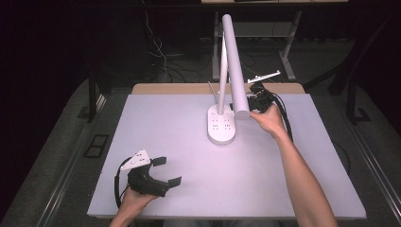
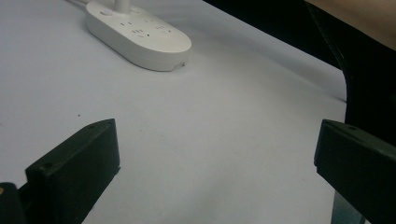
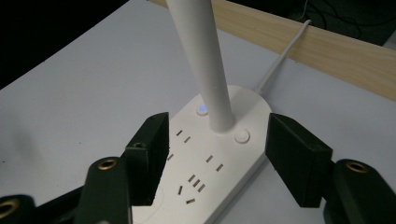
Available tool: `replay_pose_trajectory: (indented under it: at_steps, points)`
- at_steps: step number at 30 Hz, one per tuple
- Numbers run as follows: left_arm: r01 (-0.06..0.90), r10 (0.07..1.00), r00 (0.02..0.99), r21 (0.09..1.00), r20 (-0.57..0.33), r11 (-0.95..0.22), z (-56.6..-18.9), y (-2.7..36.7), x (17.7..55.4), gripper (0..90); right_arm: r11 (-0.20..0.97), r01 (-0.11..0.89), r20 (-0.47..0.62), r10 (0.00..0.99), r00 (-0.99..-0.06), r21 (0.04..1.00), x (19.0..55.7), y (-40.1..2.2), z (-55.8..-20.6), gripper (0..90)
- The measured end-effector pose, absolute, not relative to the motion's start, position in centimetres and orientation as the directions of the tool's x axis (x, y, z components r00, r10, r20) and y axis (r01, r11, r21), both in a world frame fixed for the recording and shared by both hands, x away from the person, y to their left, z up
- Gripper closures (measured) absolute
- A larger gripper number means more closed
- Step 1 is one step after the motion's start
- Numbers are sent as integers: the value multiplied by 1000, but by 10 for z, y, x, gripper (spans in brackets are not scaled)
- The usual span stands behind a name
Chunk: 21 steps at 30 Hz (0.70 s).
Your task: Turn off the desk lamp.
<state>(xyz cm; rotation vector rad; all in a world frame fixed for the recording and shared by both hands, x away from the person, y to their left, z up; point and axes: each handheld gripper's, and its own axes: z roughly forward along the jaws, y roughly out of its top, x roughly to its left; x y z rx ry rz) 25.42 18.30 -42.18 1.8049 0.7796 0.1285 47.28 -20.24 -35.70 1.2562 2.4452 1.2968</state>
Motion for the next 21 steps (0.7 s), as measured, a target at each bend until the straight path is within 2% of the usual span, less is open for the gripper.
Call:
replay_pose_trajectory:
  at_steps: [11,21]
  points:
    - [444,564,775,881,-284,-166,-421,184,254,0,261,626,284,720,-633,735,489,-200,-375,618]
    - [441,563,778,881,-281,-169,-421,183,254,0,223,637,305,732,-609,738,496,-194,-388,848]
